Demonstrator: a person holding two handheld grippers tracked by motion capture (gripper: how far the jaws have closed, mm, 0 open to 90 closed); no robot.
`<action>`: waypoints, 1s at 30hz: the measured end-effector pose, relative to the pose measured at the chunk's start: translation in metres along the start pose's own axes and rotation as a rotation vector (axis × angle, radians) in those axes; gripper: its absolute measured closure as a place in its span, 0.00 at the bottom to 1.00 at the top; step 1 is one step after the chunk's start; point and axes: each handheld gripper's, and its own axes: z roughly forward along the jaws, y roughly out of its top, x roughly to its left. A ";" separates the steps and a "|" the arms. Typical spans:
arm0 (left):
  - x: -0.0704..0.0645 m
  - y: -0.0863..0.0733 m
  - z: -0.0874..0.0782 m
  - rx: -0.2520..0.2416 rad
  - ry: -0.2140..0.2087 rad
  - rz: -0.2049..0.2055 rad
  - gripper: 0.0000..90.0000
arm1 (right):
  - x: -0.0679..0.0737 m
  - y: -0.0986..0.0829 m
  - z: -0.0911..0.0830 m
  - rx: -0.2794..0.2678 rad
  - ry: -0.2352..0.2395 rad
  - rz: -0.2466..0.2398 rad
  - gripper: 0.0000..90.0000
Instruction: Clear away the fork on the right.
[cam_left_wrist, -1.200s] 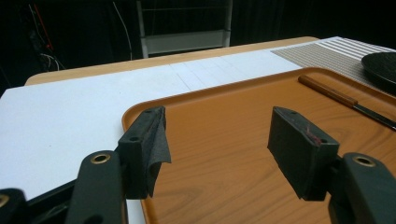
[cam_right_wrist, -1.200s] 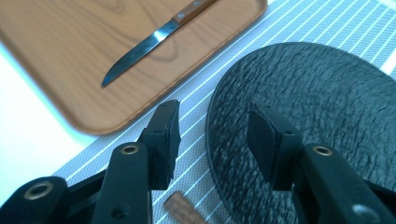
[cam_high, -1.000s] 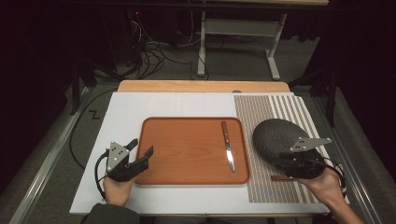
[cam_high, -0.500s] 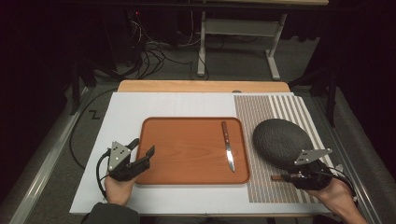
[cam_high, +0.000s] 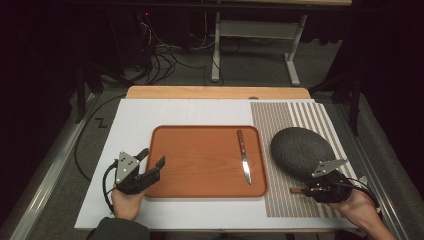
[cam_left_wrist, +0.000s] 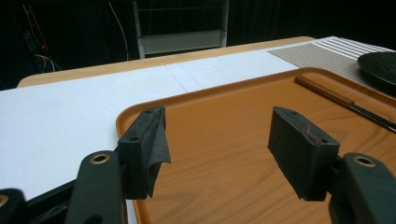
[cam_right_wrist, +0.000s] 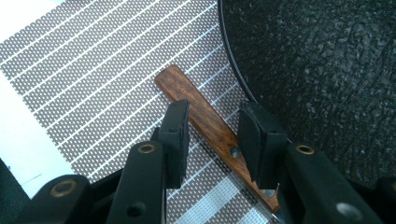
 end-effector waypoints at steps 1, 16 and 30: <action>0.000 0.000 0.000 0.000 0.000 0.000 0.41 | 0.000 0.000 0.000 0.000 0.000 0.000 0.73; 0.000 0.000 0.000 0.001 0.003 0.001 0.41 | 0.002 0.004 0.005 0.022 0.037 -0.037 0.74; 0.000 0.000 0.000 0.003 0.006 0.000 0.41 | -0.001 0.005 0.006 0.049 0.067 -0.073 0.72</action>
